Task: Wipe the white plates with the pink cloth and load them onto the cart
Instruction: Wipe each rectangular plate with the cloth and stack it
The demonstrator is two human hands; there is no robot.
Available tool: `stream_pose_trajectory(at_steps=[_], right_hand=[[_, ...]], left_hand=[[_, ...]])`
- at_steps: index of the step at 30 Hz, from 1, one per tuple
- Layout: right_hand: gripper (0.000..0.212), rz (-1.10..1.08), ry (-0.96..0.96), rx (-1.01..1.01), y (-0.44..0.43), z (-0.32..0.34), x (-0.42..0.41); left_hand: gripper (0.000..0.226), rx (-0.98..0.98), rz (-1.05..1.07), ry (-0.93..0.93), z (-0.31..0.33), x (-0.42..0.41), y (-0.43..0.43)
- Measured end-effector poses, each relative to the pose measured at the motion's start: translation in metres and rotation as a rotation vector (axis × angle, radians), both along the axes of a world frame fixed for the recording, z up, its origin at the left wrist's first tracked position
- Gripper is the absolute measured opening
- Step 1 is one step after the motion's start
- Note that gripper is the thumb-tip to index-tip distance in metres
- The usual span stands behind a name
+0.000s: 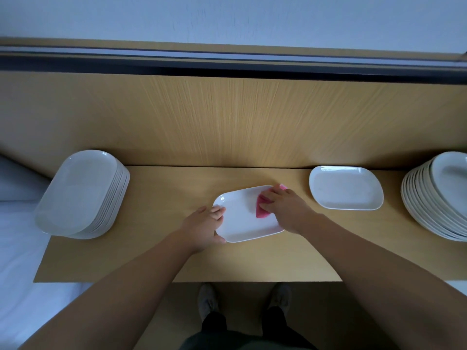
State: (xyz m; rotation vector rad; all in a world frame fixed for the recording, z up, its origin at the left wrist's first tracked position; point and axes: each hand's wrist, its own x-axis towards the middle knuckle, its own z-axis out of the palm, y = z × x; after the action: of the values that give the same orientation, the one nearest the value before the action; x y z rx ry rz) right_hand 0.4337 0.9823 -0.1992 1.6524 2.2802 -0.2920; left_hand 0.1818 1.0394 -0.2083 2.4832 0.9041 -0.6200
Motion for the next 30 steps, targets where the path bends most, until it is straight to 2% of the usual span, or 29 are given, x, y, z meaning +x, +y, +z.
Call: stream_pose_trajectory(at_steps=[2,4,7,14,20,25,30], right_hand=[[0.051,-0.086,-0.047,-0.085,-0.002,-0.009,-0.001],[0.050,-0.144,0.001,-0.113,-0.008,-0.017,0.004],[0.050,-0.140,0.029,-0.157,-0.018,-0.018,0.010],[0.045,-0.189,0.212,-0.149,-0.041,-0.013,0.009],[0.039,-0.177,0.274,-0.086,-0.059,0.000,0.000],[0.033,-0.236,0.328,-0.146,-0.059,0.004,-0.002],[0.034,-0.269,0.372,-0.016,-0.066,0.017,0.009]], left_hand=[[0.074,0.001,0.013,-0.006,0.001,0.001,-0.001],[0.074,0.022,0.014,-0.007,0.000,0.002,-0.002],[0.073,0.055,0.007,0.007,-0.004,0.001,-0.004],[0.068,0.092,-0.009,-0.009,0.001,0.004,-0.006],[0.068,0.108,-0.032,0.024,0.001,0.004,-0.006],[0.072,0.089,-0.039,0.043,-0.006,0.002,-0.002],[0.075,0.122,-0.030,-0.024,-0.009,-0.001,-0.009]])
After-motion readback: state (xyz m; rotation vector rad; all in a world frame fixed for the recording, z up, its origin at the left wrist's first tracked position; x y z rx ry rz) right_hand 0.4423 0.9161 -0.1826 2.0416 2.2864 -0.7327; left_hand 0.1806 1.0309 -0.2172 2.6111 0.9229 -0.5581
